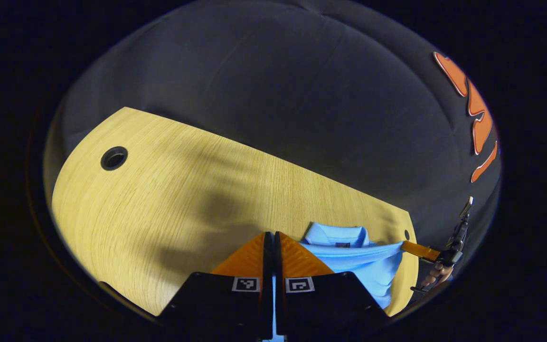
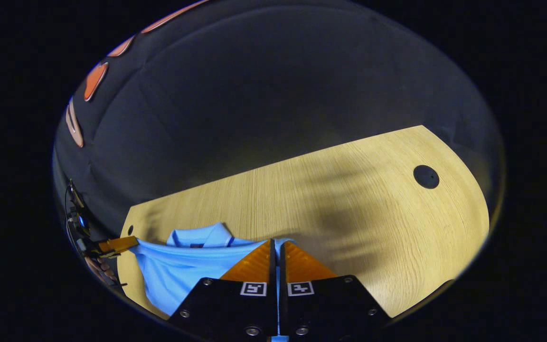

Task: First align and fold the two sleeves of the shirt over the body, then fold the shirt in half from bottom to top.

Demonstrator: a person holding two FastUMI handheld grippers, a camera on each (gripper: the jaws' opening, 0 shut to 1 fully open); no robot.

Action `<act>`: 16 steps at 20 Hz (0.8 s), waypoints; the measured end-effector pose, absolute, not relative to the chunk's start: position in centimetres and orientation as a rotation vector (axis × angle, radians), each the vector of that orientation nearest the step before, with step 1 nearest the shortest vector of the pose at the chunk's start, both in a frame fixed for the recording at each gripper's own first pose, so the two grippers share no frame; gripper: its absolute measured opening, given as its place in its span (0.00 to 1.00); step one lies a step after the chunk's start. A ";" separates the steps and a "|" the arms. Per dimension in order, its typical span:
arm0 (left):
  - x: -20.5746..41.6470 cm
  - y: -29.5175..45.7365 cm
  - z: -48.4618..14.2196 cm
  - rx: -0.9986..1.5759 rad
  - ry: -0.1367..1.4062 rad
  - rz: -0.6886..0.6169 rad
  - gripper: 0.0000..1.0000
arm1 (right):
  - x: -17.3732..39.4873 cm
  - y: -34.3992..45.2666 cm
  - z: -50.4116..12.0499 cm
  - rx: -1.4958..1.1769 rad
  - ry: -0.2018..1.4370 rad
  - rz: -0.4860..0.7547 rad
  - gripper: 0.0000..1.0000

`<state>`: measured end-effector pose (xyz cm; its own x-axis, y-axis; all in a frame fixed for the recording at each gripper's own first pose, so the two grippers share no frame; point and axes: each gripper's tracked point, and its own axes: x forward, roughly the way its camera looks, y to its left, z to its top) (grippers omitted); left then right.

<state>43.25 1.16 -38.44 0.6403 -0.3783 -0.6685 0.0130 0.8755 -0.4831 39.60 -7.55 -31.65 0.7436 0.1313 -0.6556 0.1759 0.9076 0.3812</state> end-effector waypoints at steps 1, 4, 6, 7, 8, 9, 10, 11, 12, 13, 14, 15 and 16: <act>43.8 1.1 -38.5 -0.464 0.845 -0.215 0.09 | 40.2 -7.8 -31.9 0.462 0.729 -0.048 0.02; 44.9 1.6 -37.9 -0.482 0.797 -0.185 0.36 | 40.6 -9.1 -31.8 0.498 0.713 -0.084 0.14; 45.1 2.0 -37.3 -0.470 0.772 -0.175 0.58 | 40.4 -9.7 -31.9 0.448 0.704 -0.102 0.23; 45.3 2.2 -36.8 -0.452 0.758 -0.172 0.59 | 40.4 -9.9 -32.0 0.416 0.700 -0.109 0.26; 44.9 2.7 -36.4 -0.417 0.763 -0.165 0.60 | 40.2 -10.2 -31.9 0.384 0.698 -0.111 0.34; 44.7 2.8 -36.2 -0.380 0.772 -0.166 0.75 | 39.9 -10.4 -31.9 0.354 0.694 -0.110 0.37; 44.3 2.7 -35.7 -0.351 0.774 -0.167 0.82 | 39.5 -10.6 -31.7 0.321 0.689 -0.105 0.49; 44.2 2.7 -35.4 -0.328 0.763 -0.171 0.88 | 39.0 -10.9 -30.9 0.286 0.678 -0.101 0.55; 43.6 3.0 -34.0 -0.306 0.748 -0.172 0.94 | 38.7 -10.9 -30.4 0.255 0.665 -0.094 0.58; 43.2 2.8 -33.3 -0.288 0.736 -0.177 1.00 | 38.2 -10.5 -30.0 0.228 0.654 -0.091 0.70; 42.5 2.9 -32.5 -0.267 0.725 -0.180 0.99 | 37.6 -10.4 -29.4 0.206 0.644 -0.093 0.77; 41.9 2.9 -31.5 -0.248 0.711 -0.186 1.00 | 37.0 -10.3 -28.9 0.189 0.633 -0.094 0.80; 41.1 2.6 -30.7 -0.225 0.696 -0.191 0.98 | 36.2 -10.2 -28.1 0.174 0.623 -0.097 0.84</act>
<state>41.15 2.59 -30.66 0.7515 -0.2481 -0.6113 0.0987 0.9585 -0.2676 36.15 -10.18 -28.06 0.8082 -0.0383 -0.5877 0.1431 0.9808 0.1328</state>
